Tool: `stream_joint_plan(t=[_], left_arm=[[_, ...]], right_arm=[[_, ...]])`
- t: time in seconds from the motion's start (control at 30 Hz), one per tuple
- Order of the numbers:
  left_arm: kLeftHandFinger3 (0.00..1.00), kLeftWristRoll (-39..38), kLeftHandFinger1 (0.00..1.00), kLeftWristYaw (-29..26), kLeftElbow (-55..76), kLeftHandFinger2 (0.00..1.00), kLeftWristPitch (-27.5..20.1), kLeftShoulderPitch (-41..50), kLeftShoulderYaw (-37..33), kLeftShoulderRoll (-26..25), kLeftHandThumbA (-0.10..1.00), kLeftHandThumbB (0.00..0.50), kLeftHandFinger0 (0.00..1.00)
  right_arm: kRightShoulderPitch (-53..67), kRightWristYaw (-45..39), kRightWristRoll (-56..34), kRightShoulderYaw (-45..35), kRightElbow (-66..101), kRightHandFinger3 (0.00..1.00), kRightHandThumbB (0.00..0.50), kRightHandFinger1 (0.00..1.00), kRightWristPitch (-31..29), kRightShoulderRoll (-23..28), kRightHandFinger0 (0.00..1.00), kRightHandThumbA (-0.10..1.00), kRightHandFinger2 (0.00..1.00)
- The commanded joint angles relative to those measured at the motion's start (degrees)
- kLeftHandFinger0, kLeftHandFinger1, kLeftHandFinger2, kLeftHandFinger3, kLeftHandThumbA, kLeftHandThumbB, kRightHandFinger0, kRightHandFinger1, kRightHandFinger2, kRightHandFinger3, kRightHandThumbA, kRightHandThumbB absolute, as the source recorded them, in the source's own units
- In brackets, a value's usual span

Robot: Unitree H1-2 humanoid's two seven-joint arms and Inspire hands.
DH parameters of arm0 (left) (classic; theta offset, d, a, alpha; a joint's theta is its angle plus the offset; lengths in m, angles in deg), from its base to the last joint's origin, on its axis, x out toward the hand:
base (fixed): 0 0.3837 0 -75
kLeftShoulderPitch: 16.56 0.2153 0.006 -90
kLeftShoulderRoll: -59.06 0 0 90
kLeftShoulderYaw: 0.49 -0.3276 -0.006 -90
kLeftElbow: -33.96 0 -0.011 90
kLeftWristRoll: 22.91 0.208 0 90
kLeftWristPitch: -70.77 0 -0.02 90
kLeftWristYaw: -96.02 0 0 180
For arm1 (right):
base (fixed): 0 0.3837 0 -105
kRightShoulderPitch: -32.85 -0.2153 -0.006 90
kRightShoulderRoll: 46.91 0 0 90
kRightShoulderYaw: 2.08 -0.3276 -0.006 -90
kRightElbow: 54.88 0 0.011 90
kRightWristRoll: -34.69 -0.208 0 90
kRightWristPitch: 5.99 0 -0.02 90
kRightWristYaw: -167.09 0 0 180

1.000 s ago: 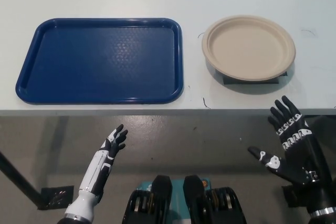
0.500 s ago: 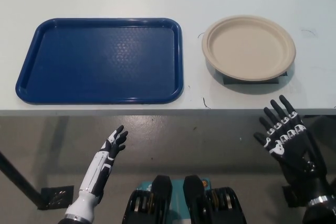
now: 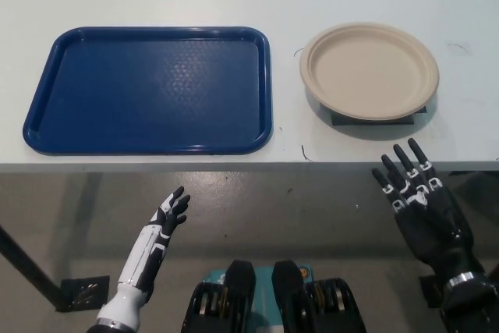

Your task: Use the right hand to pick up a plate from a leveled surface and place it into a tray on the left side

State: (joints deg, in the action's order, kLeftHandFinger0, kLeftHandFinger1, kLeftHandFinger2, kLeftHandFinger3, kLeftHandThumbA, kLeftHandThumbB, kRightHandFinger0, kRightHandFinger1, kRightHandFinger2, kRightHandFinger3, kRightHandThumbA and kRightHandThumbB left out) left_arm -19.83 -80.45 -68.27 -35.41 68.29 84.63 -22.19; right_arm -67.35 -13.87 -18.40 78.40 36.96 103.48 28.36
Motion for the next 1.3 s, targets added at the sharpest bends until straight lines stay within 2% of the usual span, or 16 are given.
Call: stream_joint_plan(t=[0.0,0.6,0.83,1.27], left_arm=[[1.00,1.39,1.00,0.38,2.00,1.00,-3.82,-1.78,-0.17,-0.85,1.00,0.104,1.00],[1.00,1.60,1.00,0.43,2.02,1.00,-4.23,-1.73,-0.17,-0.86,1.00,0.098,1.00],[1.00,2.27,1.00,0.23,2.18,1.00,-4.28,-2.06,-0.02,-1.15,1.00,0.110,1.00],[1.00,1.92,1.00,0.45,2.77,1.00,-3.95,-2.11,0.01,-1.05,1.00,0.108,1.00]], right_arm=[[-6.63,5.36,-18.14,-4.44,-1.39,1.00,0.326,1.00,7.46,-2.52,1.00,1.00,1.00],[-8.18,7.31,-18.43,-5.00,-4.22,1.00,0.338,1.00,7.46,-1.73,1.00,1.00,1.00],[-9.10,7.79,-18.75,-5.11,-5.72,1.00,0.313,1.00,7.46,-1.54,1.00,1.00,1.00],[-11.83,8.02,-16.31,-5.78,-10.57,1.00,0.327,1.00,7.46,-0.90,1.00,1.00,1.00]])
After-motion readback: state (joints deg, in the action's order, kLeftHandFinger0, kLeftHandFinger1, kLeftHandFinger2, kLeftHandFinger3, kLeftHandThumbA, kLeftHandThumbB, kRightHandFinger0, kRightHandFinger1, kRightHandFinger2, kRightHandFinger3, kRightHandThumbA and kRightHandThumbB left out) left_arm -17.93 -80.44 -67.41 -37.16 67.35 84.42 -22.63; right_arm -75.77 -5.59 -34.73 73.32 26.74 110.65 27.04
